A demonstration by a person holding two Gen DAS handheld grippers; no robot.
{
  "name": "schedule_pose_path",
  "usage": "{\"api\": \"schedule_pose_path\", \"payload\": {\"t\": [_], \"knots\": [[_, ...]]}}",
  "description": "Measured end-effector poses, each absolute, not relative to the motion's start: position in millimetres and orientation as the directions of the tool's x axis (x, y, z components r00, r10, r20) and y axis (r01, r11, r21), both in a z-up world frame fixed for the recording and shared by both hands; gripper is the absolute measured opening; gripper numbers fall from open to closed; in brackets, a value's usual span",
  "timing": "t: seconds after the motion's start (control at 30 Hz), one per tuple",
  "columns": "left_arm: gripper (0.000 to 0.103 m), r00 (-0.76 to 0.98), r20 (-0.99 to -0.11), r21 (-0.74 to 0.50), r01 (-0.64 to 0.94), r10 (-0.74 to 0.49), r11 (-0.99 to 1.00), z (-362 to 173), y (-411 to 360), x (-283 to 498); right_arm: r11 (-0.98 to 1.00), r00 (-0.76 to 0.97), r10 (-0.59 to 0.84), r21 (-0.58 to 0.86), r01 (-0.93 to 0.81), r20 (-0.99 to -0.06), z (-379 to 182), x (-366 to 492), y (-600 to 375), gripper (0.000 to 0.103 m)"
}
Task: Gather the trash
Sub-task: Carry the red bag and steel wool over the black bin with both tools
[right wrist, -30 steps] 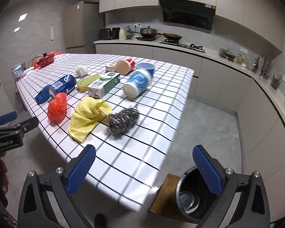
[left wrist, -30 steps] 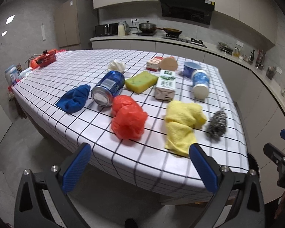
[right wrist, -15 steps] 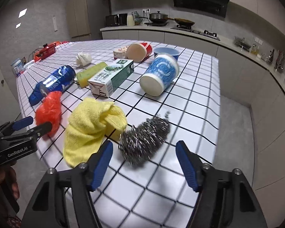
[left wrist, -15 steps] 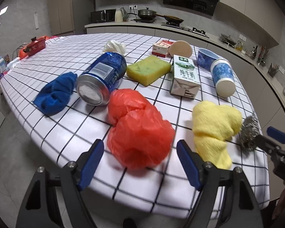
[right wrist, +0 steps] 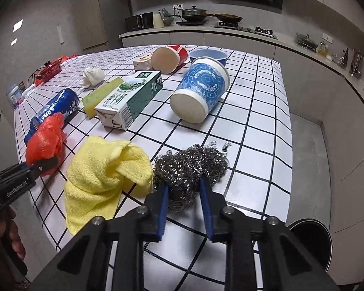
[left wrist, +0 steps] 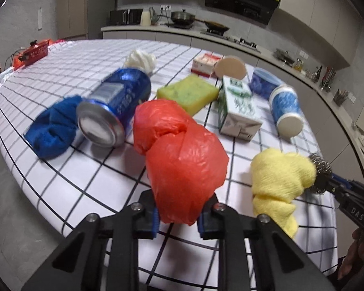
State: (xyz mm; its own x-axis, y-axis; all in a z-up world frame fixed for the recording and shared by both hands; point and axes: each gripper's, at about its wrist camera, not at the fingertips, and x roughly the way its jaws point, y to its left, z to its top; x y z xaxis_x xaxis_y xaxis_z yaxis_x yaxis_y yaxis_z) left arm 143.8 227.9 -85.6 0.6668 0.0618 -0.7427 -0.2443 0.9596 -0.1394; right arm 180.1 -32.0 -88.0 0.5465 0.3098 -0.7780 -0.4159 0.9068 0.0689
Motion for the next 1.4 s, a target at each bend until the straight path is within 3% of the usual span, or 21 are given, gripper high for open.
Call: {"api": "schedule_pose_path", "payload": {"t": [0.33, 0.7, 1.4], "knots": [[0.024, 0.699, -0.711, -0.107, -0.216, 0.078, 0.97, -54, 207, 128, 0.904, 0.577, 0.351, 0.107, -0.413, -0.737, -64, 163, -51, 0.014], [0.024, 0.714, -0.7, -0.109, -0.137, 0.022, 0.985, -41, 161, 107, 0.913, 0.631, 0.371, 0.142, -0.383, -0.681, -35, 128, -95, 0.014], [0.024, 0.707, -0.678, -0.108, 0.176, -0.202, 0.978, -29, 5, 97, 0.981, 0.728, 0.194, 0.109, -0.162, -0.657, -8, 53, -254, 0.014]]}}
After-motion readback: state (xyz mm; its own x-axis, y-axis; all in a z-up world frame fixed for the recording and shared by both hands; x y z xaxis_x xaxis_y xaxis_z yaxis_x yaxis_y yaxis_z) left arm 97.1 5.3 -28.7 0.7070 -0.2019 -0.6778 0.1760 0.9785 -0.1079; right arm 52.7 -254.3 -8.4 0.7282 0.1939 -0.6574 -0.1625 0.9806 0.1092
